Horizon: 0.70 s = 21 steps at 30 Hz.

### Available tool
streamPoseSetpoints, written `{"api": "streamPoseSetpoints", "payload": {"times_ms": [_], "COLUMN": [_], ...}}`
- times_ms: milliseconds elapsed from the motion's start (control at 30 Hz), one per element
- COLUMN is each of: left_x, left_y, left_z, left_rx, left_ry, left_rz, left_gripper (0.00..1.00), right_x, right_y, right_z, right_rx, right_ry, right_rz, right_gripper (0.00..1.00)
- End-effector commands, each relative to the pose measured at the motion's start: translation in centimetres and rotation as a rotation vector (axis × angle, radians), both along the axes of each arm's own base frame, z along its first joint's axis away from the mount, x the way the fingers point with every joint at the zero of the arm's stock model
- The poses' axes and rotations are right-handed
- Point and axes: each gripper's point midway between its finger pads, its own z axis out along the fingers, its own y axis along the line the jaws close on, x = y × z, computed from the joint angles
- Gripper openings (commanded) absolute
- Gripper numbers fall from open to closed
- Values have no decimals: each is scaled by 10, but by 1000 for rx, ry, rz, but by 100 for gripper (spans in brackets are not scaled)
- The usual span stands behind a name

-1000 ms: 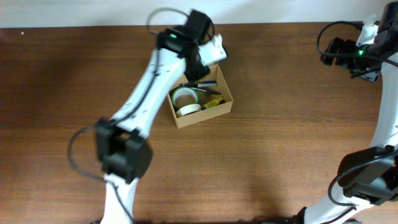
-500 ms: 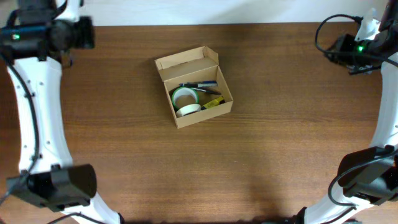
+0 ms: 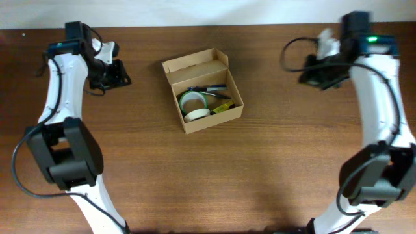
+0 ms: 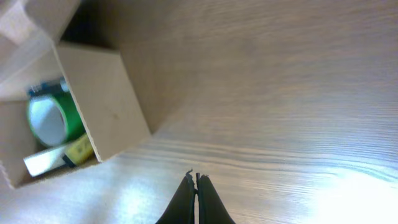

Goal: Pack container
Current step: 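Bring both grippers to the box lid flaps on either side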

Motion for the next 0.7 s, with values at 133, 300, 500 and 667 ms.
{"api": "streamPoseSetpoints", "payload": {"times_ms": [133, 300, 500, 667], "left_x": [-1, 1, 1, 1], "left_y": [-12, -12, -12, -12], "left_z": [-30, -30, -30, -30], "left_rx": [-53, -52, -52, -52], "left_ry": [65, 58, 60, 59], "left_rz": [-9, -9, -9, -10], "left_gripper": [31, 31, 31, 31], "right_x": [-29, -38, -34, -38], "right_y": [58, 95, 130, 149], "right_z": [-72, -103, -104, -99], "right_rx": [34, 37, 115, 171], "right_ry": [156, 166, 110, 107], "right_rz": [100, 165, 232, 273], "right_gripper": [4, 4, 4, 4]}}
